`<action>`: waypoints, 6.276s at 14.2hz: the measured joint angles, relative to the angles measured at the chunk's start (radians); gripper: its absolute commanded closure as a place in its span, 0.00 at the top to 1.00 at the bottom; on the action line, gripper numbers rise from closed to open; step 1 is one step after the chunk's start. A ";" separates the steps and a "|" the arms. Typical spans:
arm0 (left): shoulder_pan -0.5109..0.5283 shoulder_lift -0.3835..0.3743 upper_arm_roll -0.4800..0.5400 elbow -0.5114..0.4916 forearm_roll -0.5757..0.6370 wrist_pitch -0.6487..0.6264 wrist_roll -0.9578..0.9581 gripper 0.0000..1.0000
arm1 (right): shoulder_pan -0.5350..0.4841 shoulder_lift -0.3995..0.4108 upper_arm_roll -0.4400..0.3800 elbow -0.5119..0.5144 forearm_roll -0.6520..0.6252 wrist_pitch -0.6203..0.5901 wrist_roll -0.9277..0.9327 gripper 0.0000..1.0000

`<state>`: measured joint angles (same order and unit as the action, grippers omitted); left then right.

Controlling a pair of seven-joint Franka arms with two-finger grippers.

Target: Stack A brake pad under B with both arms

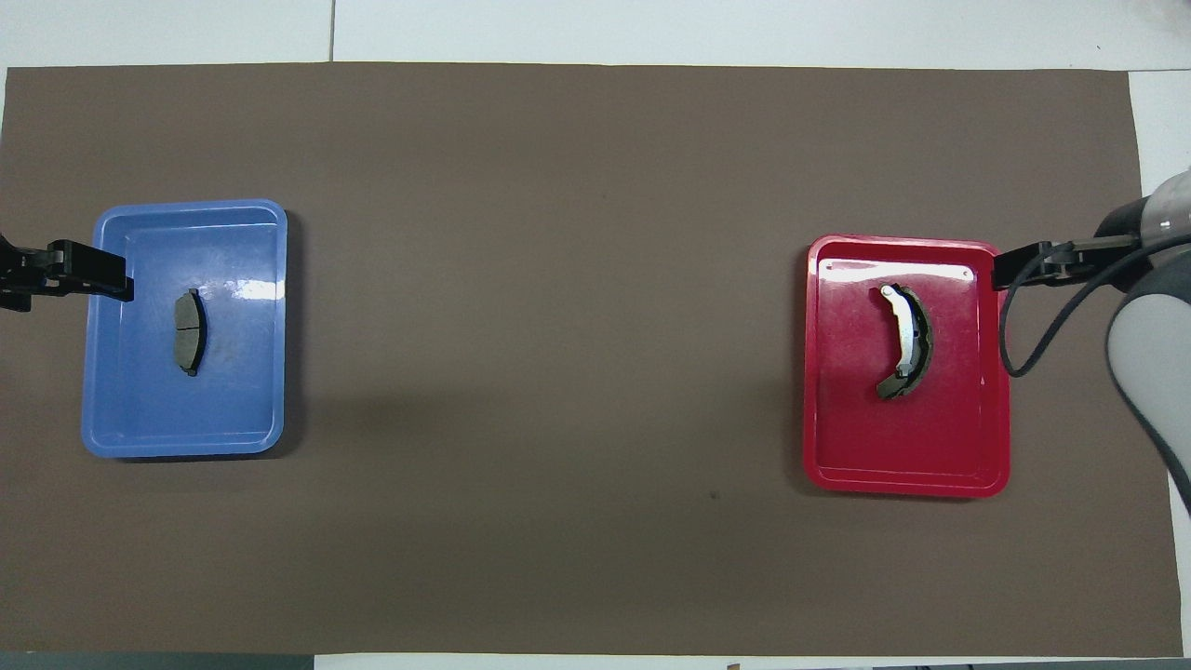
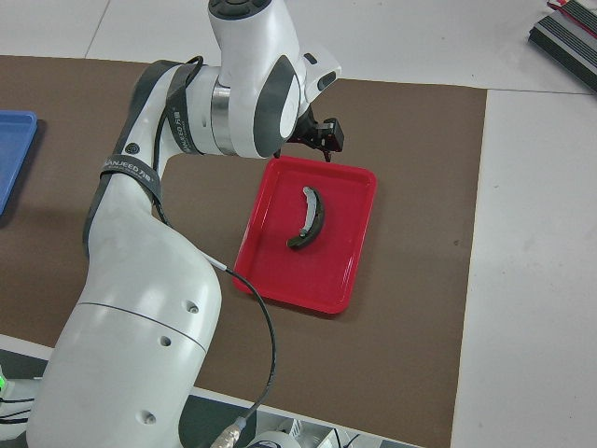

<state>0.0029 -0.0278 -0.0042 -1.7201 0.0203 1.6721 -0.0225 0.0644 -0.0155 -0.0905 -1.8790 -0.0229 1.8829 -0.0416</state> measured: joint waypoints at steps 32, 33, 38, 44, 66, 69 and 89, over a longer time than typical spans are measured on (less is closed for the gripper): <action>0.146 0.240 0.009 -0.442 -0.006 0.732 0.193 0.14 | 0.047 0.154 0.001 -0.151 0.078 0.249 -0.039 0.03; 0.146 0.240 0.010 -0.442 -0.006 0.732 0.193 0.13 | 0.057 0.157 0.001 -0.116 0.080 0.219 -0.039 0.03; 0.120 0.179 -0.003 -0.421 -0.006 0.667 0.189 0.07 | 0.131 0.169 0.002 -0.019 0.082 0.121 0.038 0.03; -0.152 0.131 -0.013 -0.337 -0.006 0.543 -0.132 0.03 | 0.241 0.170 0.003 0.062 0.082 0.051 0.185 0.03; -0.584 0.360 -0.011 -0.262 -0.004 0.721 -0.567 1.00 | 0.204 0.187 -0.002 0.076 0.082 0.045 0.194 0.03; -0.575 0.350 -0.001 -0.257 -0.003 0.715 -0.567 1.00 | 0.214 0.187 0.000 0.077 0.082 0.045 0.194 0.03; 0.002 0.032 0.021 0.027 -0.028 0.056 0.026 1.00 | 0.697 0.625 0.005 0.439 0.157 0.262 0.683 0.02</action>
<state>0.0045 0.0039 0.0163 -1.6926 -0.0073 1.7277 0.0033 0.7614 0.6095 -0.0854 -1.4402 0.1345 2.1450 0.6412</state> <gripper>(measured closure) 0.000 0.581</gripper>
